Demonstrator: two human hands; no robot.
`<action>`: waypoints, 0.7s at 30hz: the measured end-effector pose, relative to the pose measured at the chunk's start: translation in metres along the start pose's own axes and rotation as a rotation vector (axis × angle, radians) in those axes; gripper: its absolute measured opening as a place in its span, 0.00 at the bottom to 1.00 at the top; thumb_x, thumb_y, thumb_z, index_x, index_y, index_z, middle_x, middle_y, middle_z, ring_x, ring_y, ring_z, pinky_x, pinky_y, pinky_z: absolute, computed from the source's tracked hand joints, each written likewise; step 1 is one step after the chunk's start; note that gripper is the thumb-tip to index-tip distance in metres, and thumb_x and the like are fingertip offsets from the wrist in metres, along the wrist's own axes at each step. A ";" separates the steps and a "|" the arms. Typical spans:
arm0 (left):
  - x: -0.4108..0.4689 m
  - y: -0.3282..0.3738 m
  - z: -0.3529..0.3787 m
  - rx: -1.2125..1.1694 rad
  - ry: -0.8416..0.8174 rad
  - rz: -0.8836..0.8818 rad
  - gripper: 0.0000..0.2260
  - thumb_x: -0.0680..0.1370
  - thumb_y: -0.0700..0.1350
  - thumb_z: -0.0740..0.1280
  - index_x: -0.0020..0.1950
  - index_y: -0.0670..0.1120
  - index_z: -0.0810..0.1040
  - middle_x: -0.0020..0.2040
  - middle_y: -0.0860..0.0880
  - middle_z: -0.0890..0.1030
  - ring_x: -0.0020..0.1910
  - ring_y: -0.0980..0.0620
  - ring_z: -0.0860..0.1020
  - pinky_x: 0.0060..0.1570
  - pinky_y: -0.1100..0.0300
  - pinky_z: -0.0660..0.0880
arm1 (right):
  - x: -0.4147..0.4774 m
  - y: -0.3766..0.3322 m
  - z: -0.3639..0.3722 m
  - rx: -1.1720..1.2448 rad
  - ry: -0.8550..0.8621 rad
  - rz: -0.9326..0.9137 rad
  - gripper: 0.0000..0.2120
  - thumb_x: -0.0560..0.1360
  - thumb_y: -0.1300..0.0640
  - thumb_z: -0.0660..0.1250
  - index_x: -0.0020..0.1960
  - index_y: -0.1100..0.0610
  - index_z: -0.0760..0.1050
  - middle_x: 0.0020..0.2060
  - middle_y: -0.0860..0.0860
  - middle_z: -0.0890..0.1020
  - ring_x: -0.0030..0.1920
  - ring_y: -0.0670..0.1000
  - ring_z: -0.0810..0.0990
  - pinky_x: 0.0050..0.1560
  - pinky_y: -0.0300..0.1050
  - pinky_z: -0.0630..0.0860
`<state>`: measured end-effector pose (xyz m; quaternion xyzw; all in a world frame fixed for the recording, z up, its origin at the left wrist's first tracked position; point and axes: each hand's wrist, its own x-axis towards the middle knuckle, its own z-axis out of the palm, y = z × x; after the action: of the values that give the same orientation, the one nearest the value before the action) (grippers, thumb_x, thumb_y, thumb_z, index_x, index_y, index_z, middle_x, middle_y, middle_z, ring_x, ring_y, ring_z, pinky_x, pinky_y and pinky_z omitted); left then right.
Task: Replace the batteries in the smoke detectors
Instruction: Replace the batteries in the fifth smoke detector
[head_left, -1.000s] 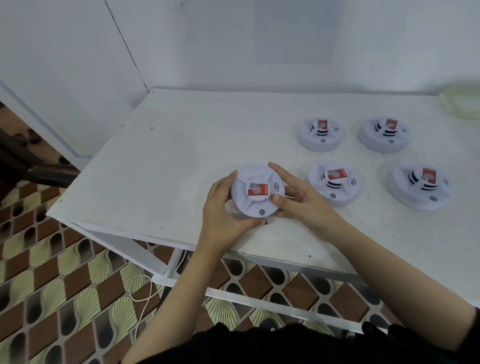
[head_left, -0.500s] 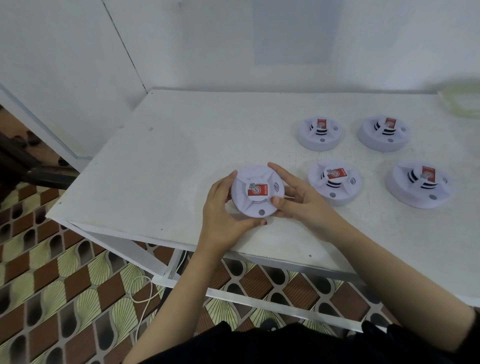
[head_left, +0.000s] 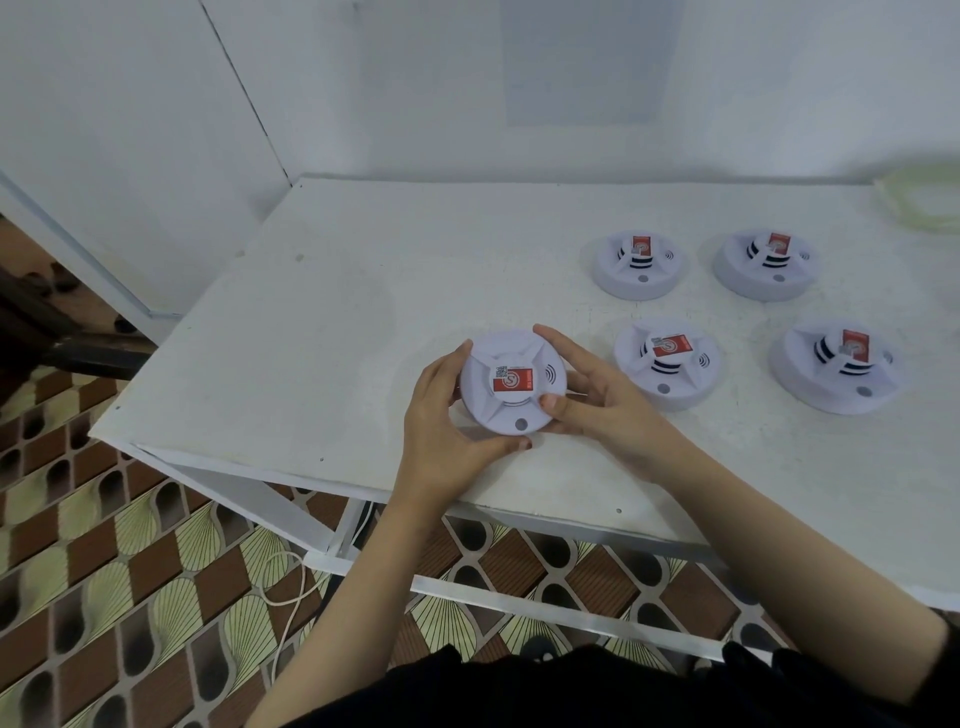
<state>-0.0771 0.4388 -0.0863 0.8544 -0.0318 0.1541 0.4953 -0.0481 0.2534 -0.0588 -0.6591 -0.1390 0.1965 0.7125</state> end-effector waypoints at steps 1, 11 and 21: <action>0.000 -0.001 0.000 0.001 0.001 -0.001 0.43 0.58 0.49 0.83 0.70 0.47 0.69 0.60 0.65 0.70 0.61 0.67 0.69 0.59 0.75 0.67 | 0.000 0.000 0.000 -0.004 0.000 0.001 0.30 0.76 0.67 0.63 0.73 0.48 0.60 0.60 0.53 0.78 0.56 0.48 0.80 0.56 0.46 0.78; -0.001 0.000 0.000 -0.009 0.008 -0.008 0.42 0.59 0.48 0.83 0.70 0.47 0.70 0.61 0.59 0.73 0.62 0.62 0.71 0.60 0.72 0.70 | -0.001 0.000 0.000 -0.008 0.001 0.009 0.31 0.76 0.69 0.62 0.73 0.49 0.60 0.60 0.54 0.78 0.55 0.48 0.79 0.55 0.44 0.78; 0.000 0.000 0.000 0.000 -0.001 -0.012 0.41 0.59 0.47 0.83 0.70 0.48 0.69 0.60 0.61 0.72 0.61 0.63 0.71 0.59 0.74 0.69 | -0.001 -0.002 0.001 -0.024 0.007 0.011 0.30 0.76 0.68 0.62 0.72 0.47 0.60 0.59 0.53 0.78 0.55 0.48 0.79 0.56 0.45 0.78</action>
<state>-0.0771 0.4387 -0.0863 0.8545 -0.0271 0.1509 0.4963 -0.0495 0.2533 -0.0569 -0.6690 -0.1350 0.1966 0.7040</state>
